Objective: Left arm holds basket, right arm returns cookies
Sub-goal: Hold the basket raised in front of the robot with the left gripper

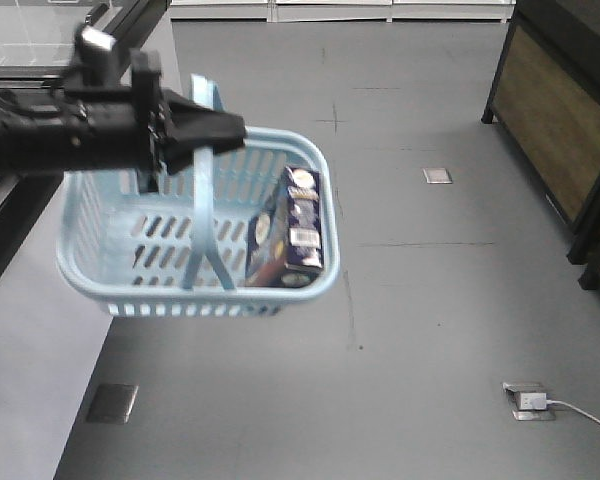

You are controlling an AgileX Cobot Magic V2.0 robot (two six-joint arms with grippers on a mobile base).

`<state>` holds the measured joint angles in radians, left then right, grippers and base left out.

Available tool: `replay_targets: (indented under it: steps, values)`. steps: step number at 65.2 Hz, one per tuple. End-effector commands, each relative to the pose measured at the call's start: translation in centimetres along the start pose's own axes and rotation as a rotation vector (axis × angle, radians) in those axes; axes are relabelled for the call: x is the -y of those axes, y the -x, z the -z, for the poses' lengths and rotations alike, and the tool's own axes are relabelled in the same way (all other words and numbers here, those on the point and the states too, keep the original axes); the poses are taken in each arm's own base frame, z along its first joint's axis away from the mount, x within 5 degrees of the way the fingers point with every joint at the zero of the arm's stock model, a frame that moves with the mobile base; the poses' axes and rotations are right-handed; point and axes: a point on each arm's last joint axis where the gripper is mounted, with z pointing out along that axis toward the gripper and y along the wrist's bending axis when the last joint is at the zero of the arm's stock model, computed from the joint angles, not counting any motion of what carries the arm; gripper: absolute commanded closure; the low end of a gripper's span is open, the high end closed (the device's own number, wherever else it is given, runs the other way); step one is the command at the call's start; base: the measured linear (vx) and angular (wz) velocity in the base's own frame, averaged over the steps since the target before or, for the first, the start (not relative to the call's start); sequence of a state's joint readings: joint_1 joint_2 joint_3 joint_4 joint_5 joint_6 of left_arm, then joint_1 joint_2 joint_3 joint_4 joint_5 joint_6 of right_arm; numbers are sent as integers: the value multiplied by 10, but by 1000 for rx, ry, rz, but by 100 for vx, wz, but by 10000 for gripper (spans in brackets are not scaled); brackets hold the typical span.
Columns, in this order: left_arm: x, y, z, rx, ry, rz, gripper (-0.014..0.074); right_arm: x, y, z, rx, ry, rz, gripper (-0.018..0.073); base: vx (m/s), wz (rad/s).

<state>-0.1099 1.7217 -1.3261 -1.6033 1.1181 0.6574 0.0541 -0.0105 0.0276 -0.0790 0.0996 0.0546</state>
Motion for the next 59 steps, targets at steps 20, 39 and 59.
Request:
replay_targets:
  steps: [20,39,59]
  values:
    - [-26,-96,-38,-121,-28,84,603,0,7,1,86,0,14,567,0,0]
    - [-41,-139,-44,-235,-11,127,603,0,7,1,86,0,14,567,0,0]
    - [-49,-143,-51,-204,89,58,603,0,7,1,86,0,14,567,0,0]
